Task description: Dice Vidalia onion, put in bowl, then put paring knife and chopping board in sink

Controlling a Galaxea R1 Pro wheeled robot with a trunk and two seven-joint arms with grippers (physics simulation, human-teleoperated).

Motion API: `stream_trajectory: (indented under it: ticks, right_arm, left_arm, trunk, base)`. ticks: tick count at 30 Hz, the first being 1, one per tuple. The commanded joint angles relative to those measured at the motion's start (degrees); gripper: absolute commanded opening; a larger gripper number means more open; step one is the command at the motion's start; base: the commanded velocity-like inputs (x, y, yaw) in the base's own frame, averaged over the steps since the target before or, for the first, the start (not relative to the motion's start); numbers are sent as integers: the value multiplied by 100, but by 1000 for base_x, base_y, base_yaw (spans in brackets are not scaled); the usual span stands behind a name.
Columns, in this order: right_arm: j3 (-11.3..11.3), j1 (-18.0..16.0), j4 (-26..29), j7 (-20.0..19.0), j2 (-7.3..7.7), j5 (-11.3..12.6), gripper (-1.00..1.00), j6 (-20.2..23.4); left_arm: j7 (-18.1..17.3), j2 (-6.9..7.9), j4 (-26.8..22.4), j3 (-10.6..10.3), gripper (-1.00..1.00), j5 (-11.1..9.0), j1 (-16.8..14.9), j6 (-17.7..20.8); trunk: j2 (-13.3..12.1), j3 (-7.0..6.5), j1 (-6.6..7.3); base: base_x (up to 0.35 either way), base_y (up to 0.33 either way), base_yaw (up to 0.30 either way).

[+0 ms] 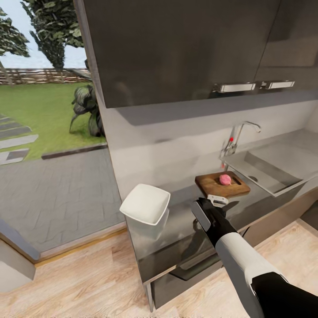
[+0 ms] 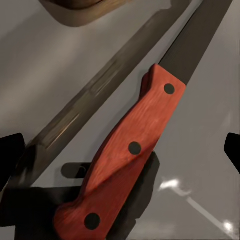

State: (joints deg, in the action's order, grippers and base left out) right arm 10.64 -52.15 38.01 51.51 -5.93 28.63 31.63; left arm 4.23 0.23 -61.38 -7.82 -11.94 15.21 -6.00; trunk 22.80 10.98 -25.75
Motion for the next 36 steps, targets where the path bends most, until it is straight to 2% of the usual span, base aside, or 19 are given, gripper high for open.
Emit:
stream_trajectory:
  ticks: [1, 9, 26, 36]
  right_arm:
    - [26, -5, 5, 43, 4, 38, 100, 36]
    - [26, -5, 8, 44, 1, 45, 100, 36]
    - [19, -5, 6, 44, 4, 46, 100, 41]
    - [20, -5, -21, 44, 4, 46, 100, 37]
  left_arm:
    - [34, 3, -6, -17, 100, -37, 2, -15]
    - [34, 3, -7, -18, 100, -37, 0, -15]
    - [34, 3, -6, -12, 100, -37, 1, -15]
    - [34, 3, 9, -17, 100, -37, 2, -15]
  trunk:
    - [12, 20, -3]
    - [12, 69, -3]
    - [12, 77, -3]
    - [12, 148, -3]
  base:
    - [0, 0, 0]
    - [0, 0, 0]
    - [14, -13, 0]
    - [0, 0, 0]
